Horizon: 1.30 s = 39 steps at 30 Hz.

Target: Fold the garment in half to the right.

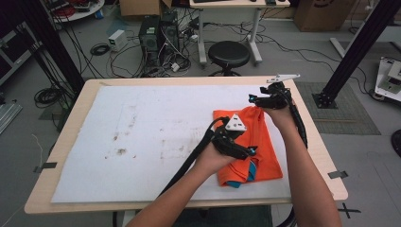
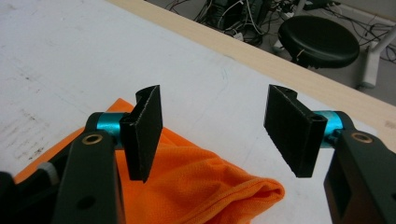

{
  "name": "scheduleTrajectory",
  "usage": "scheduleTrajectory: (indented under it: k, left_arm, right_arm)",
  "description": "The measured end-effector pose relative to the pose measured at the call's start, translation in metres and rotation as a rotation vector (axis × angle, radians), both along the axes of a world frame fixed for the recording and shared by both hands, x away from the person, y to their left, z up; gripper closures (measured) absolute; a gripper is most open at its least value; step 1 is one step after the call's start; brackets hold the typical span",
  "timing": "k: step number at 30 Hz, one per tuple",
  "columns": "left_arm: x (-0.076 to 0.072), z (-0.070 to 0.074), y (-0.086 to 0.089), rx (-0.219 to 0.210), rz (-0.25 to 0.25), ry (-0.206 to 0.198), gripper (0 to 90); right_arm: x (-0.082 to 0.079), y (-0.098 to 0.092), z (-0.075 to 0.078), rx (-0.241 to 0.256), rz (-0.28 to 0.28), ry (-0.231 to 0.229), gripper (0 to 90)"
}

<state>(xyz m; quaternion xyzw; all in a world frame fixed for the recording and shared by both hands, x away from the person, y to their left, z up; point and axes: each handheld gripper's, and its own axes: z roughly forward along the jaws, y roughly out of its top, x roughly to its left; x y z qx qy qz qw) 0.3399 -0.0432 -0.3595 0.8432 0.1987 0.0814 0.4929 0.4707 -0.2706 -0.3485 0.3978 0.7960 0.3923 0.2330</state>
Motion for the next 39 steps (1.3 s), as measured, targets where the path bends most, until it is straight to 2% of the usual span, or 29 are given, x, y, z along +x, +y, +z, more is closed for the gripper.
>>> scheduleTrajectory:
  k: [6, 10, 18, 22, 23, 25, 26, 29, 31, 32, 34, 35, 36, 39]
  left_arm:
    - [0.002, 0.001, 0.032, 0.015, 0.055, -0.024, 27.0]
    - [0.003, -0.005, 0.057, 0.047, 0.091, -0.040, 27.0]
    - [-0.001, -0.023, 0.114, 0.043, 0.198, -0.038, 26.5]
    - [-0.006, -0.034, 0.132, 0.035, 0.222, -0.040, 26.5]
    - [-0.007, -0.040, 0.141, 0.030, 0.250, -0.038, 26.4]
    - [-0.006, -0.041, 0.144, 0.038, 0.256, -0.035, 26.4]
    - [-0.005, -0.041, 0.148, 0.042, 0.262, -0.034, 26.4]
    - [-0.005, -0.042, 0.157, 0.026, 0.288, -0.046, 26.3]
    - [-0.004, -0.043, 0.162, 0.030, 0.294, -0.051, 26.1]
    - [-0.004, -0.043, 0.164, 0.035, 0.297, -0.051, 26.1]
    - [-0.003, -0.044, 0.168, 0.038, 0.309, -0.052, 26.1]
    - [-0.002, -0.044, 0.170, 0.036, 0.316, -0.049, 26.1]
    - [-0.001, -0.044, 0.173, 0.033, 0.322, -0.045, 26.2]
    - [0.000, -0.045, 0.179, 0.021, 0.340, -0.030, 26.1]
  right_arm:
    - [-0.005, 0.005, 0.013, -0.019, 0.010, -0.032, 37.4]
    - [-0.010, 0.011, 0.018, -0.028, 0.029, -0.034, 37.2]
    - [-0.024, 0.026, 0.014, -0.033, 0.078, -0.027, 37.0]
    - [-0.031, 0.032, 0.006, -0.044, 0.094, -0.017, 37.0]
    - [-0.037, 0.035, 0.000, -0.047, 0.101, -0.008, 37.0]
    - [-0.040, 0.036, -0.003, -0.050, 0.107, -0.005, 37.0]
    - [-0.046, 0.037, -0.010, -0.052, 0.111, -0.001, 37.0]
    - [-0.053, 0.038, -0.017, -0.051, 0.114, 0.011, 37.0]
    - [-0.061, 0.040, -0.029, -0.063, 0.122, 0.027, 37.0]
    - [-0.061, 0.040, -0.029, -0.063, 0.122, 0.027, 37.0]
    - [-0.065, 0.041, -0.042, -0.076, 0.129, 0.057, 37.0]
    - [-0.065, 0.041, -0.042, -0.076, 0.129, 0.057, 37.0]
    - [-0.066, 0.042, -0.051, -0.085, 0.135, 0.077, 36.9]
    - [-0.070, 0.043, -0.059, -0.099, 0.141, 0.105, 36.9]
